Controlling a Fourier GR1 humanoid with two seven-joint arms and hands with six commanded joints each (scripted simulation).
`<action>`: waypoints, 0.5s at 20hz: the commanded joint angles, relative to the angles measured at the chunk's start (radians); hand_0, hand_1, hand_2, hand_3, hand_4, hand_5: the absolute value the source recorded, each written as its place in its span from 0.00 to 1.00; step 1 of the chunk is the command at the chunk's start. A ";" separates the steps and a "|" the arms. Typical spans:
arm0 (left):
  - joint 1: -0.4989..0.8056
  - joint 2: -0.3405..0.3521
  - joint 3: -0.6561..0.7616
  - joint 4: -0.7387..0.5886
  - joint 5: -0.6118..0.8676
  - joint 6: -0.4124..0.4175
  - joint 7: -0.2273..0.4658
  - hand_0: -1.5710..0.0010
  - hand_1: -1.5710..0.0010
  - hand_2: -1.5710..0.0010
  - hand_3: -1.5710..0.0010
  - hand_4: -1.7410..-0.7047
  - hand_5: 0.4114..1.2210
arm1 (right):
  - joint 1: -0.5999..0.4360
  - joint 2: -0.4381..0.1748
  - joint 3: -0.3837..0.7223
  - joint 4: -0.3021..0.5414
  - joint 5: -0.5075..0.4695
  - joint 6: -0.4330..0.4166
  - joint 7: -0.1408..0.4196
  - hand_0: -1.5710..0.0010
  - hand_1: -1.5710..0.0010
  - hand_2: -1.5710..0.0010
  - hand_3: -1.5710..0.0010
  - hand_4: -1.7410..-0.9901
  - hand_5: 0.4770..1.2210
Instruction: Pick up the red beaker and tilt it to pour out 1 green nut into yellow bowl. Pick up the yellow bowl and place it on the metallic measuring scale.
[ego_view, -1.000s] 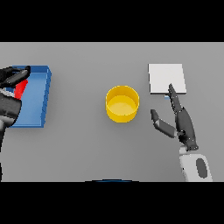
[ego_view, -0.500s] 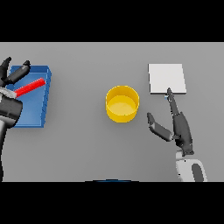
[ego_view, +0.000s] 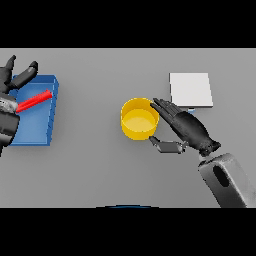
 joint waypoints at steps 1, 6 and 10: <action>0.003 0.001 0.004 0.000 -0.005 0.002 0.001 1.00 1.00 1.00 1.00 0.99 0.32 | -0.027 -0.018 0.017 0.014 0.021 0.018 -0.012 1.00 1.00 1.00 1.00 0.68 0.30; -0.009 0.014 0.035 0.013 -0.031 0.014 0.000 1.00 1.00 1.00 1.00 0.99 0.33 | -0.177 -0.082 0.142 0.099 0.143 0.132 -0.074 1.00 1.00 1.00 1.00 0.70 0.31; -0.009 0.041 0.064 0.014 -0.060 0.024 0.000 1.00 1.00 1.00 1.00 0.98 0.34 | -0.287 -0.072 0.219 0.201 0.198 0.198 -0.096 1.00 1.00 1.00 1.00 0.70 0.31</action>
